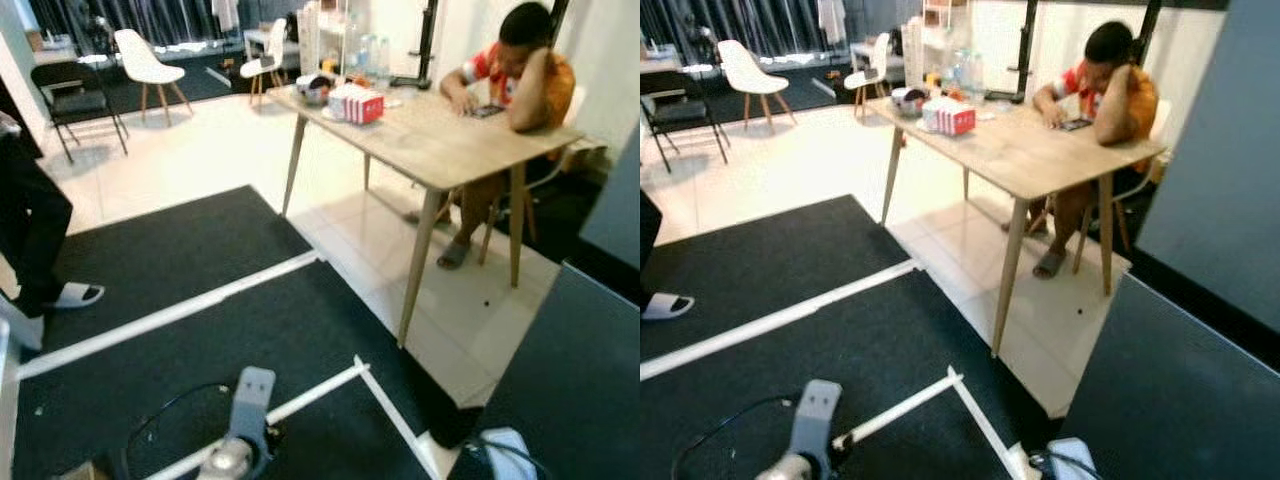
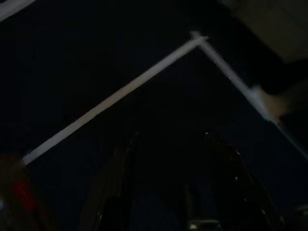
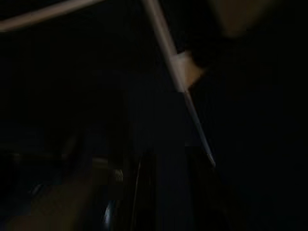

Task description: Restocking fridge

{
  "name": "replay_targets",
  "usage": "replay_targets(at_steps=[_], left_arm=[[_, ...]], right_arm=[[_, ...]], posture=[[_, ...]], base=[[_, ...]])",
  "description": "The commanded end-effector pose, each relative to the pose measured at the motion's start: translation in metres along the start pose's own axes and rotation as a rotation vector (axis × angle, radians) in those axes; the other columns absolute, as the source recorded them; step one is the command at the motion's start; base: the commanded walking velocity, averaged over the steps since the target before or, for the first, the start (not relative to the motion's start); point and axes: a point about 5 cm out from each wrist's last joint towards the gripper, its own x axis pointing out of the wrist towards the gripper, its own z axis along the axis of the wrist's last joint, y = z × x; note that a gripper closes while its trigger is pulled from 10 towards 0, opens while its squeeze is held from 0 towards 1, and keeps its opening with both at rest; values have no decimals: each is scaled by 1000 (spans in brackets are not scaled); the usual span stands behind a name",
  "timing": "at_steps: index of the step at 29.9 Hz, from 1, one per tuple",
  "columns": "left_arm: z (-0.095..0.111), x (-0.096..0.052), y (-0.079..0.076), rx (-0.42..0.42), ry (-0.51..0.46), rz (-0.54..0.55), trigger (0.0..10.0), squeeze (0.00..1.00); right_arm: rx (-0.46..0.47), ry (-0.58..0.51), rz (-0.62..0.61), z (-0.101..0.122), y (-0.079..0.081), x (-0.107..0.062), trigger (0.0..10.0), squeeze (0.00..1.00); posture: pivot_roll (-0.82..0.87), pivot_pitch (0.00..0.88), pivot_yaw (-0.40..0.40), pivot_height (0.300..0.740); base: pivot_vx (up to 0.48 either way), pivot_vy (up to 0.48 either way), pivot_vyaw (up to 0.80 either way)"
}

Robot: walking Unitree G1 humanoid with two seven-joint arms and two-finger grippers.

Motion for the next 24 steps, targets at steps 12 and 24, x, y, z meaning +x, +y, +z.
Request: replay_targets(at_steps=[12, 24], left_arm=[[4, -1, 2, -10, -29, 12, 10000, 0], [10, 0, 3, -3, -50, 2, 10000, 0]], right_arm=[[74, -5, -45, 2, 4, 1, 10000, 0], [77, -4, -41, 1, 5, 1, 10000, 0]], posture=[[-24, 15, 43, 740], [-30, 15, 54, 740]], base=[[0, 0, 467], [132, 0, 0]])
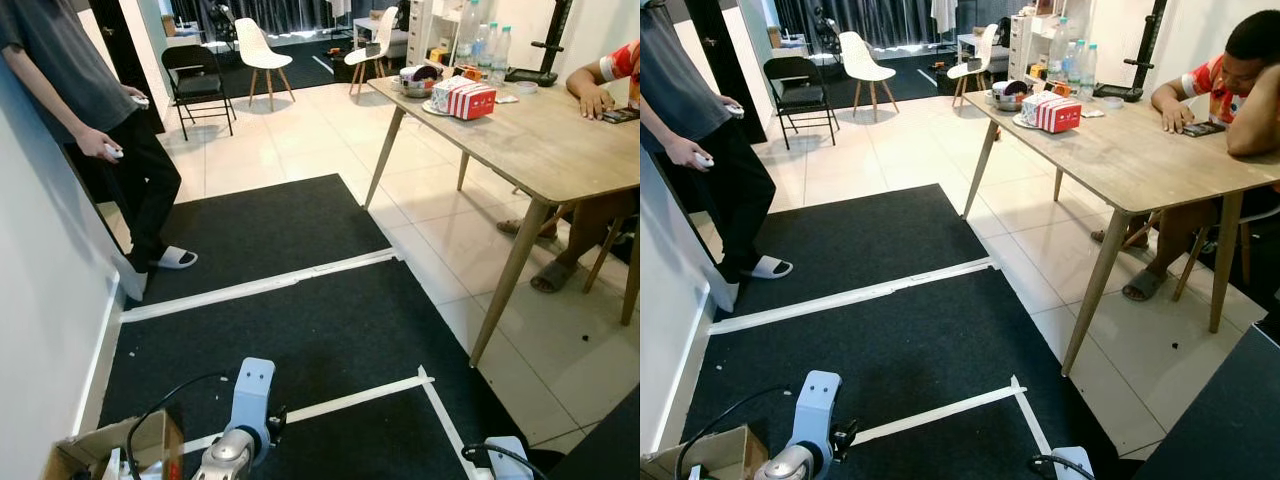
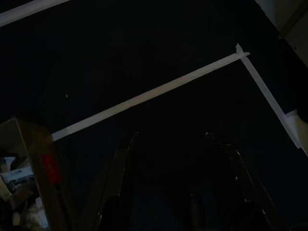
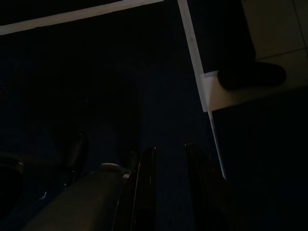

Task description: Restocking fridge

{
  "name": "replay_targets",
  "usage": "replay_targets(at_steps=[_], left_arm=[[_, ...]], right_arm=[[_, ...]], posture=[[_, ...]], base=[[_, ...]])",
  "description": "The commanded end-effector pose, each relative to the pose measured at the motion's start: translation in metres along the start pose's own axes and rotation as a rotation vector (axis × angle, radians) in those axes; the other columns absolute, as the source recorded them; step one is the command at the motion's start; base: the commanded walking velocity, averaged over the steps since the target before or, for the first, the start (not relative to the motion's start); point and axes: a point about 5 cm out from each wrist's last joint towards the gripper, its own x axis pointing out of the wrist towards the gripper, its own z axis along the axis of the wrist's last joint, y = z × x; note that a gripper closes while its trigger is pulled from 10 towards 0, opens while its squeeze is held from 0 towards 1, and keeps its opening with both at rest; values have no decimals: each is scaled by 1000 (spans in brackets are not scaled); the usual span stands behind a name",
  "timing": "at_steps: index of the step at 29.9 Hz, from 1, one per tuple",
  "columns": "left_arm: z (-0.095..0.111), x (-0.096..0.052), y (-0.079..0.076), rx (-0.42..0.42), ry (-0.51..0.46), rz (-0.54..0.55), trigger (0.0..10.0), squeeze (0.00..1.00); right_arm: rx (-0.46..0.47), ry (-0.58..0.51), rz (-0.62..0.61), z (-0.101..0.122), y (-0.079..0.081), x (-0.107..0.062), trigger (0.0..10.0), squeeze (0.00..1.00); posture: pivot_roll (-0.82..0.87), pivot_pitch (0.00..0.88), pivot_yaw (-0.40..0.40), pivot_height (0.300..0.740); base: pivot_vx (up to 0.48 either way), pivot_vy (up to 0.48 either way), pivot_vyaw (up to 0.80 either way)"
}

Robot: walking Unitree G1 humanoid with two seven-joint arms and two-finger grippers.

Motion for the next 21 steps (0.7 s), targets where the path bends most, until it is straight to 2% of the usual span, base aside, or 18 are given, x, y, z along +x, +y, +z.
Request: replay_targets(at_steps=[1, 21], left_arm=[[-2, -1, 2, 12, 3, 2, 10000, 0], [-3, -1, 3, 34, 16, 2, 10000, 0]], right_arm=[[18, 2, 1, -1, 2, 0, 10000, 0], [44, -29, 12, 1, 2, 0, 10000, 0]], posture=[[-32, 12, 55, 740], [-35, 0, 61, 740]], base=[[337, 0, 0], [390, 0, 0]])
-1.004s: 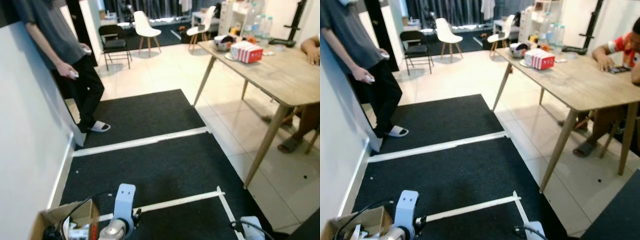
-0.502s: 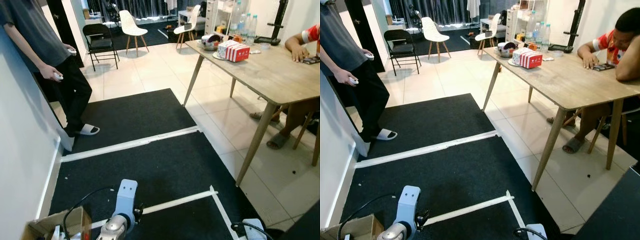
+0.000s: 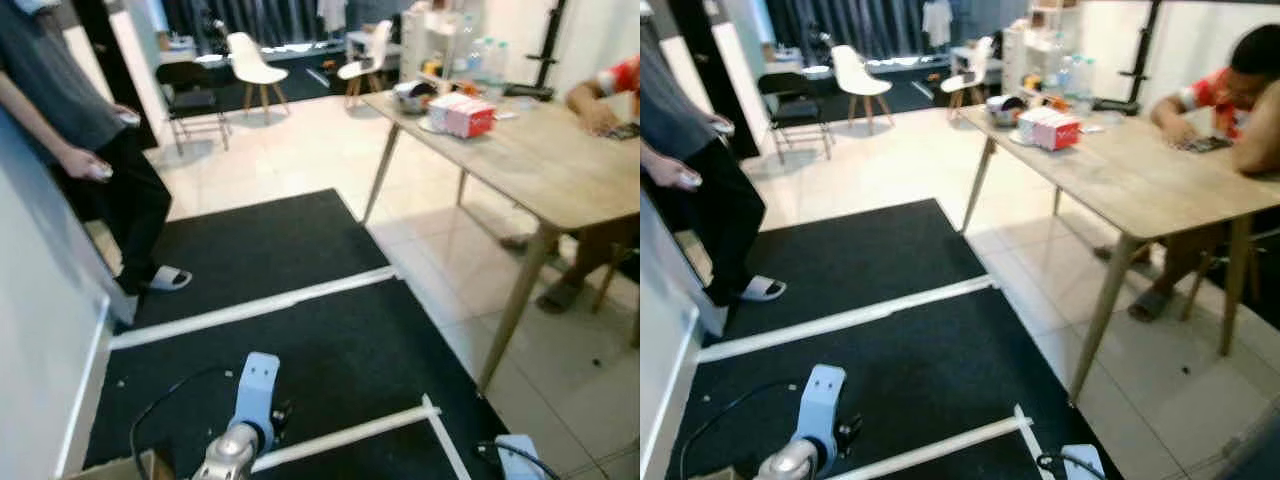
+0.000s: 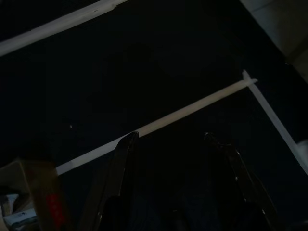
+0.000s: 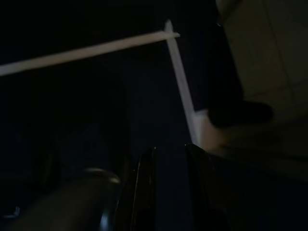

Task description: Restocking fridge

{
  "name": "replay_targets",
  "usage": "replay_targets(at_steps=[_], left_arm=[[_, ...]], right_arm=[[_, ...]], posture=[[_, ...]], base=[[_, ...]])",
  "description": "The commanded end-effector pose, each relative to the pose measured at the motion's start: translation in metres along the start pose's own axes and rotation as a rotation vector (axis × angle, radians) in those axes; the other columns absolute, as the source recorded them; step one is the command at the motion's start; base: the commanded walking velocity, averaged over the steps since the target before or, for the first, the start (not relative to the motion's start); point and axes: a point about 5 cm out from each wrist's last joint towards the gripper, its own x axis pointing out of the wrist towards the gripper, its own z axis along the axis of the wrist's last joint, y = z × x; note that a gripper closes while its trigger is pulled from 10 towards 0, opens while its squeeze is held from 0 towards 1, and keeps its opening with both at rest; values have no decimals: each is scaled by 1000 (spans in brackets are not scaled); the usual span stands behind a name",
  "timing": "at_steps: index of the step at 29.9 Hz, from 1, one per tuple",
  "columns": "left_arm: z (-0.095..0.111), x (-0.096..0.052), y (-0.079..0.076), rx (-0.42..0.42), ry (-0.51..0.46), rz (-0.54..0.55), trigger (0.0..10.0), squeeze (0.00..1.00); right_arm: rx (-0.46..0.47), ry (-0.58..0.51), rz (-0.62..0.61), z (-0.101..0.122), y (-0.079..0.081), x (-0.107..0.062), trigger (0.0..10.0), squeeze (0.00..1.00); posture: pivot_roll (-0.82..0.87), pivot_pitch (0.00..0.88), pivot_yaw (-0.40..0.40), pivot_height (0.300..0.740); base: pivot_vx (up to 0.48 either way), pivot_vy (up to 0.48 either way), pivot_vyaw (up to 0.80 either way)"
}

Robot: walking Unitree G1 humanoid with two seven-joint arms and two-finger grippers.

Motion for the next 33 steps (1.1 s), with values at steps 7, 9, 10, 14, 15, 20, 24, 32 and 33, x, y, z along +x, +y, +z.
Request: replay_targets(at_steps=[7, 9, 10, 14, 15, 20, 24, 32, 33], left_arm=[[0, 0, 3, 11, 2, 3, 10000, 0], [1, 0, 4, 8, 2, 7, 10000, 0], [1, 0, 4, 7, 3, 8, 10000, 0], [1, 0, 4, -1, 8, 7, 10000, 0], [1, 0, 4, -1, 8, 7, 10000, 0], [2, 2, 0, -21, 10, -24, 10000, 0], [3, 2, -4, 30, 17, -76, 10000, 0], [6, 3, 1, -44, -3, 12, 10000, 0], [5, 3, 2, -44, -1, 22, 10000, 0]], right_arm=[[31, -19, 22, 2, 2, 0, 10000, 0], [29, -20, 24, 3, 2, 0, 10000, 0], [27, -20, 24, 4, 2, 0, 10000, 0], [13, -22, 25, 6, 2, 1, 10000, 0], [13, -22, 25, 6, 2, 1, 10000, 0], [-2, -24, 30, 8, 2, 1, 10000, 0], [-7, -28, 33, 9, 2, 1, 10000, 0], [1, -32, 30, 9, 2, 1, 10000, 0], [2, -32, 31, 9, 2, 1, 10000, 0]], posture=[[-31, 0, 58, 740], [-26, 0, 55, 740], [-26, 0, 55, 740], [-12, 0, 37, 740], [-12, 0, 37, 740], [-5, 0, 27, 740], [-4, 0, 25, 740], [-9, 0, 30, 740], [-9, 0, 30, 740]], base=[[408, 0, 0], [409, 0, 0], [409, 0, 0], [408, 0, 0], [409, 0, 0], [400, 0, 0], [395, 0, 0], [397, 0, 0], [398, 0, 0]])
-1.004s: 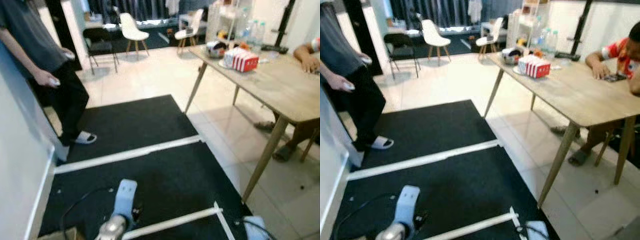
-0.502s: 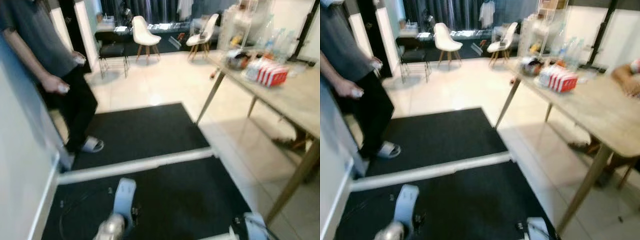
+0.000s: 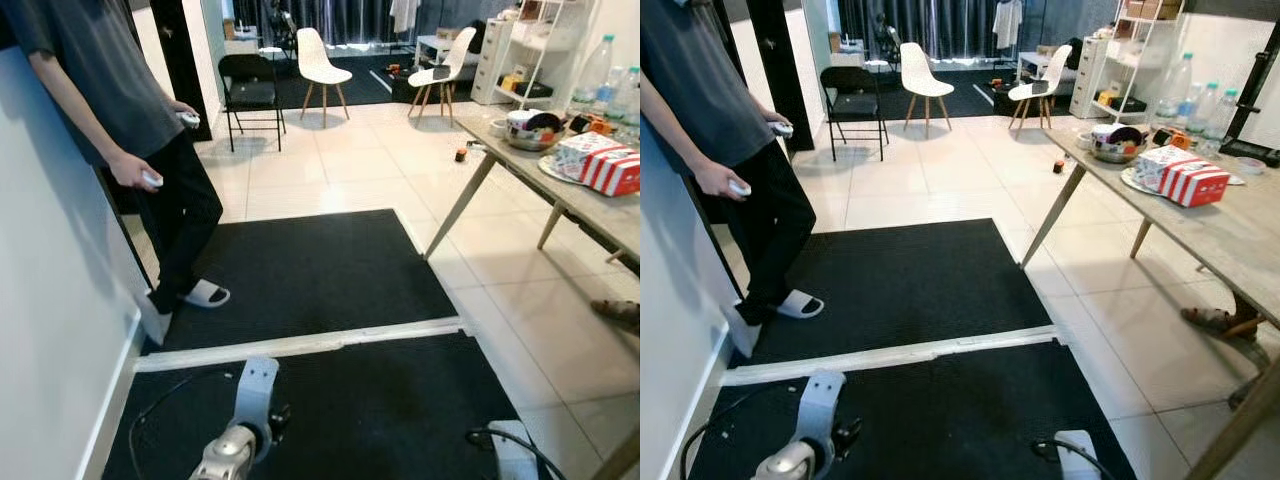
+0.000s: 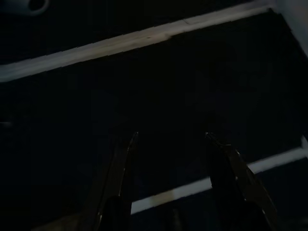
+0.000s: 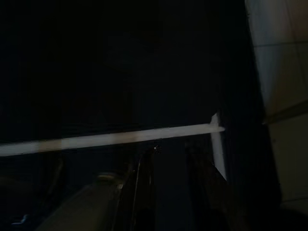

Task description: Restocking fridge

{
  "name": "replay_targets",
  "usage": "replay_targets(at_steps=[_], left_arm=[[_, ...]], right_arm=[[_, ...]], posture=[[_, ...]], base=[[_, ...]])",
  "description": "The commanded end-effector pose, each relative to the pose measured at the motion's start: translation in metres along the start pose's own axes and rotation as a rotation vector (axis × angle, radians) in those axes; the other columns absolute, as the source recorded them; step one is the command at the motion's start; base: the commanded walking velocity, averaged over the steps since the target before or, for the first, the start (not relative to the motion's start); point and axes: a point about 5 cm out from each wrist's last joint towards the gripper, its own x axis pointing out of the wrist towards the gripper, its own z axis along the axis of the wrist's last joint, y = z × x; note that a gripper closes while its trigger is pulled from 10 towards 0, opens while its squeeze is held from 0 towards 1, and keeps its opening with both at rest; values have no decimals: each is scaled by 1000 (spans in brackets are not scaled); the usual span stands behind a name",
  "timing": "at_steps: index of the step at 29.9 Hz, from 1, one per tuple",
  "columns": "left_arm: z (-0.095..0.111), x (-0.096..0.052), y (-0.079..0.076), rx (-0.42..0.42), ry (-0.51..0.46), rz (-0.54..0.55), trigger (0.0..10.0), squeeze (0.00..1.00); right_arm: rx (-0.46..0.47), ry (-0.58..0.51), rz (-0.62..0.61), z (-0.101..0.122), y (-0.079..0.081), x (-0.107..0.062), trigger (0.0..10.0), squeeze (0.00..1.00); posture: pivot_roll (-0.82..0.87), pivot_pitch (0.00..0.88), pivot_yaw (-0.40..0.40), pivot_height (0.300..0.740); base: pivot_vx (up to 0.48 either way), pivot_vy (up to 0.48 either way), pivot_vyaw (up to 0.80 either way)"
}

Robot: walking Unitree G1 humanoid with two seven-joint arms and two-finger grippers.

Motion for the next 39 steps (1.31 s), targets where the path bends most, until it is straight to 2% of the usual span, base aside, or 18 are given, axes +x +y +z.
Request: replay_targets(at_steps=[1, 11, 19, 35, 39], left_arm=[[-1, 0, -2, -8, 6, 8, 10000, 0], [-11, -2, -2, -21, 29, 20, 10000, 0], [-12, -3, -2, -21, 31, 28, 10000, 0], [-8, -2, 0, -8, 22, 22, 10000, 0], [-8, -2, 1, -6, 21, 23, 10000, 0]], right_arm=[[10, -3, -14, 0, -6, -1, 10000, 0], [12, -3, -11, 0, -6, -1, 10000, 0], [6, 0, -8, 0, -7, -1, 10000, 0], [18, -5, 0, -1, -4, -1, 10000, 0], [21, -6, 4, -1, -1, 0, 10000, 0]], posture=[[-9, 0, 30, 740], [-6, 0, 28, 740], [-3, 0, 23, 740], [-2, 1, 28, 740], [-1, 0, 32, 740]], base=[[394, 0, 0], [397, 0, 0], [397, 0, -692], [390, 0, -150], [382, 0, -800]])
